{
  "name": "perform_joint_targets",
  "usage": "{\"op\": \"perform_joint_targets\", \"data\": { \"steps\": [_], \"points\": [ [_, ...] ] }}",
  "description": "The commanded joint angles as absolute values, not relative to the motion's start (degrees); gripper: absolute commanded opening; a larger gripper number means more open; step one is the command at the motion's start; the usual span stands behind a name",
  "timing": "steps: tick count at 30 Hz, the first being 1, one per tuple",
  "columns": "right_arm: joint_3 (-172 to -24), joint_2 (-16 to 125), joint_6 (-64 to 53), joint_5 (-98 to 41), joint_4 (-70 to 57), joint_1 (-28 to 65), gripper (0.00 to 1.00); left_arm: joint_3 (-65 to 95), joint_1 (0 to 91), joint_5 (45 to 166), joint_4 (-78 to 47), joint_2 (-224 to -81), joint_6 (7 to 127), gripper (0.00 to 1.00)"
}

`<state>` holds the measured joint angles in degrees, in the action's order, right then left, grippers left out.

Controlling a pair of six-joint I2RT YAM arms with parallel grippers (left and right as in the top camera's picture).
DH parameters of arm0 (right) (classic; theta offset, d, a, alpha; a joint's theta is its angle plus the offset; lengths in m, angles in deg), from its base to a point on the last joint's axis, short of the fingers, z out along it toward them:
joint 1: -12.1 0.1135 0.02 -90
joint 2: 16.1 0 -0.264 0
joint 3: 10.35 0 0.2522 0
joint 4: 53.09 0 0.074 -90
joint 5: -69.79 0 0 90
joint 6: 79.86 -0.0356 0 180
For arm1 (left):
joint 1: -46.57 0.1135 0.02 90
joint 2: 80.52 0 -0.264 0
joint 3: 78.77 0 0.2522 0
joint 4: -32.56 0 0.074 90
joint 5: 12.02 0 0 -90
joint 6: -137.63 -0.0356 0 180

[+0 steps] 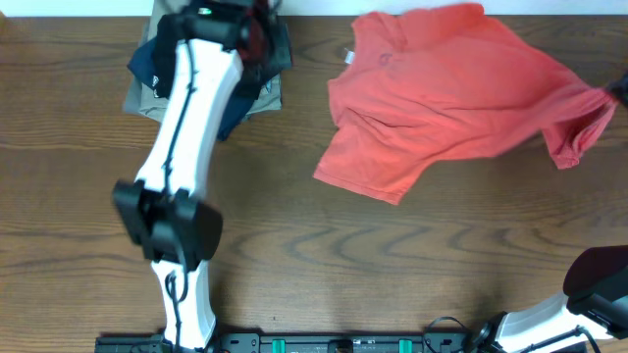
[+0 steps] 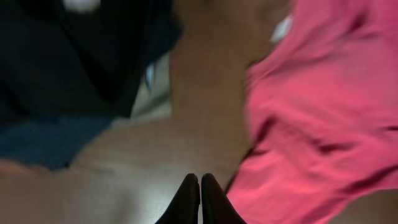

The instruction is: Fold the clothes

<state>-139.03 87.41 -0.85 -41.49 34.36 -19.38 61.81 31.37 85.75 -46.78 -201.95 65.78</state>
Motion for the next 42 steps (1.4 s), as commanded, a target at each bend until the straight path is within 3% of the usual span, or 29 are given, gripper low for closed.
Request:
{"op": "perform_joint_targets", "data": {
  "steps": [1, 3, 7, 13, 15, 16, 18, 28, 31, 34, 42],
  "points": [
    [-137.87, 84.37, 1.23, -42.12, 34.04, -18.94, 0.01, 64.59, 30.15, 86.59, -48.9, -196.55, 65.85, 0.06],
    [-136.78, 84.37, 1.23, -42.1, 34.1, -18.94, 0.03, 64.59, 29.03, 86.61, -51.94, -196.55, 65.87, 0.06],
    [-136.01, 84.37, 0.92, -41.95, 34.5, -18.94, 0.23, 63.28, 25.84, 86.61, -57.95, -196.72, 65.85, 0.12],
    [-135.99, 84.37, -0.54, -40.57, 35.57, -18.94, 0.24, 54.18, 19.59, 87.94, -56.99, -196.81, 65.85, 0.45],
    [-135.99, 84.37, -0.54, -40.59, 36.4, -18.94, 0.51, 49.29, 17.89, 89.62, -53.42, -196.81, 65.87, 0.54],
    [-135.99, 84.37, -0.52, -40.57, 36.88, -18.94, 0.71, 46.93, 17.23, 90.15, -51.46, -196.81, 65.87, 0.59],
    [-135.99, 84.37, -0.5, -40.57, 38.28, -18.92, 0.85, 41.77, 16.16, 91.48, -46.91, -196.86, 65.89, 0.62],
    [-134.92, 84.37, -0.26, -40.57, 42.56, -17.48, 0.86, 22.54, 15.57, 100.31, -27.94, -196.92, 65.89, 0.61],
    [-133.52, 84.37, -0.06, -40.57, 42.52, -16.63, 0.86, 20.39, 15.57, 100.53, -26.12, -196.92, 65.89, 0.6],
    [-131.7, 84.37, -0.02, -40.57, 42.15, -15.91, 0.85, 20.11, 15.57, 100.49, -25.45, -197.03, 65.91, 0.49],
    [-126.07, 84.37, -0.02, -40.53, 40.35, -12.65, 0.79, 20.07, 15.63, 100.46, -23.3, -198.41, 67.01, 0.46]
  ]
}}
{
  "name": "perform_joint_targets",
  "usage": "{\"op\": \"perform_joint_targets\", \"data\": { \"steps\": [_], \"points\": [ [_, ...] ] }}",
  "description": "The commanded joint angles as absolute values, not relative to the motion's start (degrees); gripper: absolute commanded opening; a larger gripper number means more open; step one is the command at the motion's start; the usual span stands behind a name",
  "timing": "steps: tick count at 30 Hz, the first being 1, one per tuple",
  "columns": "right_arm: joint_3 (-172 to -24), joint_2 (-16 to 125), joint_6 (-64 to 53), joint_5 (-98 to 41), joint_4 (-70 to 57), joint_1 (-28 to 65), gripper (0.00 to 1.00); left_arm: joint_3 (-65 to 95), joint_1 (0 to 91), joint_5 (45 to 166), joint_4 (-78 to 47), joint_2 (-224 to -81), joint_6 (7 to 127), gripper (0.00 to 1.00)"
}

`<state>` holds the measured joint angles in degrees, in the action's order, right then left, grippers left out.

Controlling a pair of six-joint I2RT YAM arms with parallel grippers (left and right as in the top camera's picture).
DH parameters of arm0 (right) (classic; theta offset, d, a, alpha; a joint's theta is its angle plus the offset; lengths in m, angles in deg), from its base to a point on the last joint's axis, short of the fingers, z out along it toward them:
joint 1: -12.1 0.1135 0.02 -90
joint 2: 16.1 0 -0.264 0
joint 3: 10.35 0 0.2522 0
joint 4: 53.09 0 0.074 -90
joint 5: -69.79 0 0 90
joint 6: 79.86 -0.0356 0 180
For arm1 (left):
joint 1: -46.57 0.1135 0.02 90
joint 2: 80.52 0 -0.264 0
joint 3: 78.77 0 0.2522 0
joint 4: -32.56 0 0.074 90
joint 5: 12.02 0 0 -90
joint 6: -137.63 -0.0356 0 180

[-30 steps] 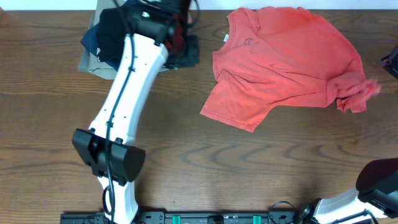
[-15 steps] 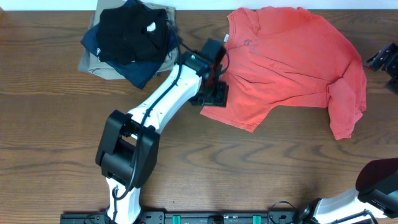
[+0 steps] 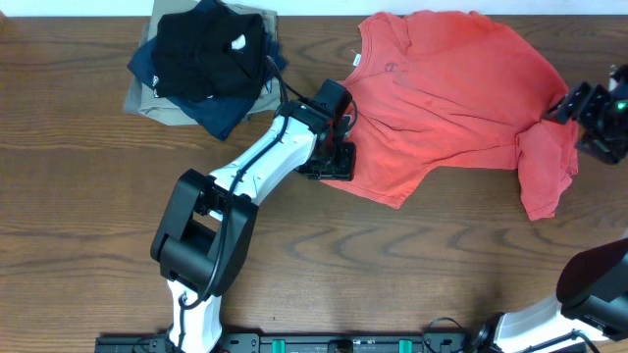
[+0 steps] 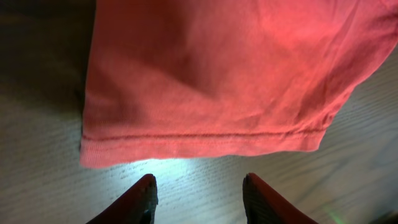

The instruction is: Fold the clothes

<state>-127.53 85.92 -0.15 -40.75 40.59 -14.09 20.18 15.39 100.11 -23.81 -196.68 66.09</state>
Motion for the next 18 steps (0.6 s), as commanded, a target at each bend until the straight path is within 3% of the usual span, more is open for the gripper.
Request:
{"op": "perform_joint_targets", "data": {
  "steps": [1, 4, 8, 10, 13, 18],
  "points": [
    [-125.52, 84.37, -0.02, -40.53, 40.16, -12.3, 0.77, 20.07, 15.63, 100.49, -22.76, -198.95, 67.16, 0.45],
    [-124.32, 84.37, -0.04, -39.66, 39.55, -11.38, 0.65, 20.07, 15.63, 100.42, -21.56, -200.31, 67.86, 0.32],
    [-122.39, 84.37, -0.06, -39.5, 38.74, -9.5, 0.27, 20.07, 15.63, 95.28, -21.58, -201.86, 71.36, 0.12],
    [-120.84, 84.37, -0.06, -39.5, 38.04, -8.26, 0.15, 20.07, 15.63, 93.86, -21.53, -202.19, 72.01, 0.12],
    [-116.97, 84.37, -0.08, -39.5, 35.26, -5.92, 0.07, 20.07, 15.63, 93.36, -20.55, -202.5, 71.97, 0.12],
    [-109.59, 84.37, -2.07, -39.5, 29.05, -2.6, 0.05, 20.07, 15.66, 89.89, -17.66, -204.05, 73.45, 0.1]
  ]
}}
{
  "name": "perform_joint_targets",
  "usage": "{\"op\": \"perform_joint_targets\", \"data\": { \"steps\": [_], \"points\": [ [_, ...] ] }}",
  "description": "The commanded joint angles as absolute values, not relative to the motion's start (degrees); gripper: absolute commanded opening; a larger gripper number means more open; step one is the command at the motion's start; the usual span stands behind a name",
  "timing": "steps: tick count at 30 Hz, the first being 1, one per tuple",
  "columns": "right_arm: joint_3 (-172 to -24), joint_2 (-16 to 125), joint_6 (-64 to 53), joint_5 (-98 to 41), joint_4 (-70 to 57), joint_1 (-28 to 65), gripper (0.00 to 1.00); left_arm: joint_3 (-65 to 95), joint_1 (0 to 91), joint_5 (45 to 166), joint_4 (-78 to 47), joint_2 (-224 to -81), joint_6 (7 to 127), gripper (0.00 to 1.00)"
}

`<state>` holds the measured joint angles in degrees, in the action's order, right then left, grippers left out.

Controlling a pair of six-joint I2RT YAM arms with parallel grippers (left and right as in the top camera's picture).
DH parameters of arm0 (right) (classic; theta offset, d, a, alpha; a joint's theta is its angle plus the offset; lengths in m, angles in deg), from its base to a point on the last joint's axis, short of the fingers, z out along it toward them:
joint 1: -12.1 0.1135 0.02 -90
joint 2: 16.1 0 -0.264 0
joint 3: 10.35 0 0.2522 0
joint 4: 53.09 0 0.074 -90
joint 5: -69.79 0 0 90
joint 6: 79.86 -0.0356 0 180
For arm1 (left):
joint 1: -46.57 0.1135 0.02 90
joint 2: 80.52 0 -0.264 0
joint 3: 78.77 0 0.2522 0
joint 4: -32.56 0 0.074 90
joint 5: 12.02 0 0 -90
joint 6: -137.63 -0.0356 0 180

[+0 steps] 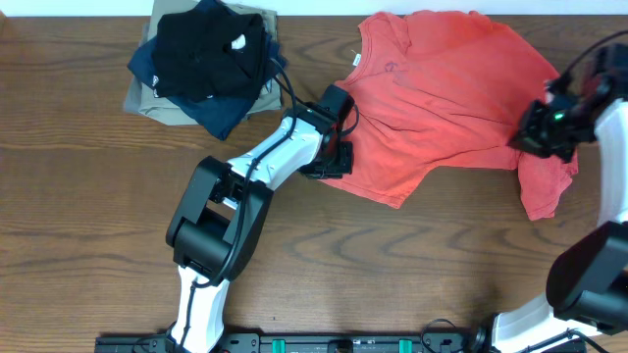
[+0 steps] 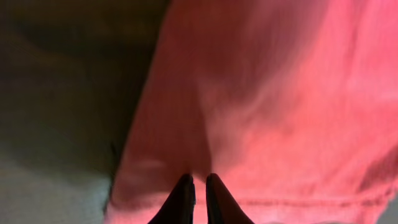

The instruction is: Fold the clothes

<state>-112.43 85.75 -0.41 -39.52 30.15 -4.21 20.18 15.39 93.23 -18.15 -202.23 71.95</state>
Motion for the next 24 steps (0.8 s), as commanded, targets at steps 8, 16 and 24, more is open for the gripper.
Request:
{"op": "perform_joint_targets", "data": {
  "steps": [8, 16, 24],
  "points": [
    [-106.37, 84.37, -2.27, -39.5, 26.43, -1.22, 0.08, 20.07, 16.42, 88.36, -20.97, -206.1, 75.18, 0.06],
    [-106.35, 84.37, -2.25, -36.0, 27.17, -1.22, 0.1, 20.07, 21.82, 81.36, -31.15, -205.9, 82.48, 0.06],
    [-106.37, 84.37, -2.73, -31.9, 26.87, -1.39, 0.23, 20.07, 26.65, 80.22, -39.54, -202.54, 82.96, 0.06]
  ]
}}
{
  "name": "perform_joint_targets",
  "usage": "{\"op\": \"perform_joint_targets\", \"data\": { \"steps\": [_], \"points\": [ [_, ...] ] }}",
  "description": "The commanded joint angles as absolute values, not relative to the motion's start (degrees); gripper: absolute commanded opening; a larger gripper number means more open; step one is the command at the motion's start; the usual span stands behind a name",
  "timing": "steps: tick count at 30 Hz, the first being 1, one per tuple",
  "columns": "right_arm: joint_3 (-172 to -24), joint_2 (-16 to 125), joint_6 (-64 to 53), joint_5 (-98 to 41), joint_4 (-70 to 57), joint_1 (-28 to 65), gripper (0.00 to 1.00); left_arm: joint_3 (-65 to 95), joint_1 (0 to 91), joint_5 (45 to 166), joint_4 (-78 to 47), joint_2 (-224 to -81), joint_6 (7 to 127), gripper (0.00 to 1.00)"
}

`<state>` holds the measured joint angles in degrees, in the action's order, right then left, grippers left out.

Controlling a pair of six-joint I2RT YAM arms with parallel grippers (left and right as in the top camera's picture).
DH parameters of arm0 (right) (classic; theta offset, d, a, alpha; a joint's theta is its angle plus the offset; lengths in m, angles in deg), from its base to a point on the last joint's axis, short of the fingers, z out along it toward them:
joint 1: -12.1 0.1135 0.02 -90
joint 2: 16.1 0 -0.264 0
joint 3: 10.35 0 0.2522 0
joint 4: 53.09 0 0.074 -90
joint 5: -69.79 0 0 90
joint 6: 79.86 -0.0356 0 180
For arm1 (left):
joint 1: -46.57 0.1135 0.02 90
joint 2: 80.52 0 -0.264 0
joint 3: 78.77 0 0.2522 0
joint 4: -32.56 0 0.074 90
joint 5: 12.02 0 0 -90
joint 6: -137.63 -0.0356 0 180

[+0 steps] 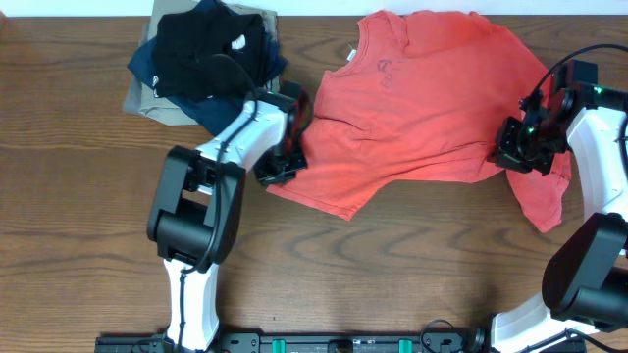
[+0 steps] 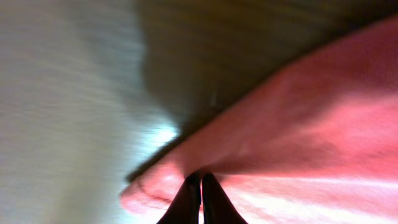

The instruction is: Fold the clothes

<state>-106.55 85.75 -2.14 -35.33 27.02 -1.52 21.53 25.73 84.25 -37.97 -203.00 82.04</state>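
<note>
A red T-shirt lies spread on the wooden table, neck towards the far edge. My left gripper sits at the shirt's lower-left corner. In the left wrist view it is shut on the hem of the red fabric, just above the table. My right gripper rests over the shirt near its right sleeve, which hangs down toward the front. The overhead view does not show how its jaws stand.
A pile of dark clothes, black on navy on khaki, sits at the far left, close behind the left arm. Bare wood table stretches across the front. The right sleeve lies near the table's right edge.
The left gripper, shut on the shirt's lower-left corner, is now further left, and that corner has stretched out with it. The right gripper has shifted left and slightly nearer over the sleeve area.
First the left gripper was shut by the clothes pile while the shirt's right sleeve was held up at the far right. Then the shirt lay flat with the left gripper open at its lower-left hem. It shut on that hem and has drawn it leftward.
</note>
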Motion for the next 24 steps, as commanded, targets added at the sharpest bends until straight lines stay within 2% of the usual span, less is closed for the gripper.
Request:
{"op": "perform_joint_targets", "data": {
  "steps": [1, 4, 6, 9, 14, 17, 20, 24],
  "points": [
    [-106.37, 84.37, -2.79, -30.74, 26.85, -1.39, 0.28, 20.07, 26.8, 79.2, -40.24, -201.49, 83.16, 0.06],
    [-106.37, 84.37, -5.81, -24.25, 26.85, -1.44, 0.34, 20.07, 26.91, 73.89, -42.47, -197.36, 85.1, 0.06],
    [-106.37, 84.37, -9.39, -18.93, 26.85, -1.63, 0.42, 20.07, 26.91, 70.39, -44.09, -193.8, 85.98, 0.06],
    [-106.37, 84.37, -11.73, -17.38, 25.82, -3.14, 0.45, 20.07, 26.98, 67.83, -45.47, -188.73, 86.07, 0.06],
    [-106.37, 84.37, -11.71, -19.15, 21.71, -7.58, 0.45, 20.07, 26.3, 68.86, -44.66, -182.96, 85.15, 0.06],
    [-106.37, 84.63, -11.67, -19.15, 19.13, -10.25, 0.44, 20.07, 24.81, 74.5, -41.93, -182.19, 79.09, 0.05],
    [-106.37, 85.92, -11.49, -19.15, 17.97, -12.5, 0.39, 20.07, 22.89, 79.9, -39.85, -183.35, 77.63, 0.06],
    [-106.37, 89.55, -11.45, -19.15, 16.55, -14.35, 0.28, 20.0, 19.85, 83.39, -36.44, -185.25, 75.12, 0.06]
  ]
}}
